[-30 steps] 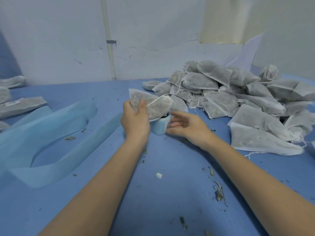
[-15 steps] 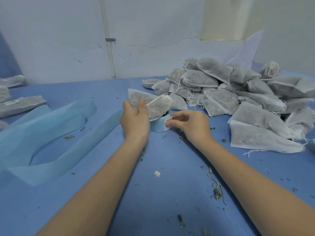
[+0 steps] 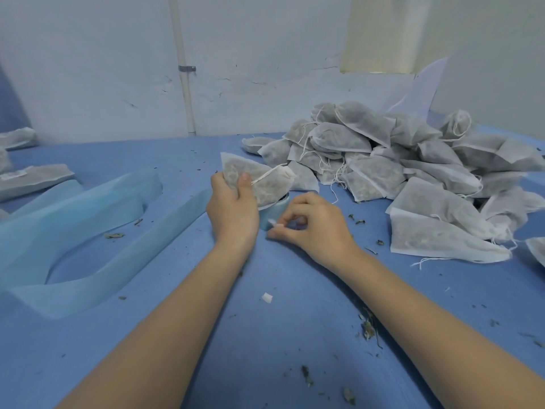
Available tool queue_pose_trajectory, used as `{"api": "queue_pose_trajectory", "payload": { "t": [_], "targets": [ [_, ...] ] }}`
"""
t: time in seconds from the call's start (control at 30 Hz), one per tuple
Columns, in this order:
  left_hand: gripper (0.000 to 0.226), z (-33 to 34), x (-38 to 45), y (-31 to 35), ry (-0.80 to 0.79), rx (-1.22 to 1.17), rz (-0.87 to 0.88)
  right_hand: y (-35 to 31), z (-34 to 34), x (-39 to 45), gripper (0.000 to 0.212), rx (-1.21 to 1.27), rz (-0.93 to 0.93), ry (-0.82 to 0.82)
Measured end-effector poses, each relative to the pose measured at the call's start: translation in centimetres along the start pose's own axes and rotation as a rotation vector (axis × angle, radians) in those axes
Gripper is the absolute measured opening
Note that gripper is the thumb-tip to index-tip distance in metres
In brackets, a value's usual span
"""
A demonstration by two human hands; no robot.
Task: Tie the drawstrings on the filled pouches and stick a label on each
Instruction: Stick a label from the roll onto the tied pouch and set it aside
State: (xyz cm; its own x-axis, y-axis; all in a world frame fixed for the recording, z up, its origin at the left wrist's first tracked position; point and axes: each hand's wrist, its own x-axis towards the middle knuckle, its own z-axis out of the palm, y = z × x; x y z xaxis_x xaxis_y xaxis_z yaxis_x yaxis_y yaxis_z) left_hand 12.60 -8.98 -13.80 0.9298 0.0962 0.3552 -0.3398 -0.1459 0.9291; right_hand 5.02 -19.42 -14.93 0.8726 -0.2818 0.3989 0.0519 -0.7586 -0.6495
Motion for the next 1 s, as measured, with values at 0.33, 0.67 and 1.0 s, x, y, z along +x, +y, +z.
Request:
{"api": "queue_pose_trajectory", "payload": {
  "t": [0.33, 0.67, 1.0],
  "targets": [
    [0.007, -0.8, -1.2, 1.3, -0.238, -0.157, 0.169, -3.4, -4.3, 0.0, 0.014, 0.131, -0.096, 0.051],
    [0.008, -0.5, -2.1, 2.1, -0.398, -0.298, 0.175, -2.4, -5.4, 0.6, 0.015, 0.093, -0.117, 0.143],
    [0.038, -0.4, -2.7, 2.2, -0.508, -0.384, 0.048, -1.9, -5.3, 0.6, 0.049, 0.409, 0.028, 0.175]
  ]
}}
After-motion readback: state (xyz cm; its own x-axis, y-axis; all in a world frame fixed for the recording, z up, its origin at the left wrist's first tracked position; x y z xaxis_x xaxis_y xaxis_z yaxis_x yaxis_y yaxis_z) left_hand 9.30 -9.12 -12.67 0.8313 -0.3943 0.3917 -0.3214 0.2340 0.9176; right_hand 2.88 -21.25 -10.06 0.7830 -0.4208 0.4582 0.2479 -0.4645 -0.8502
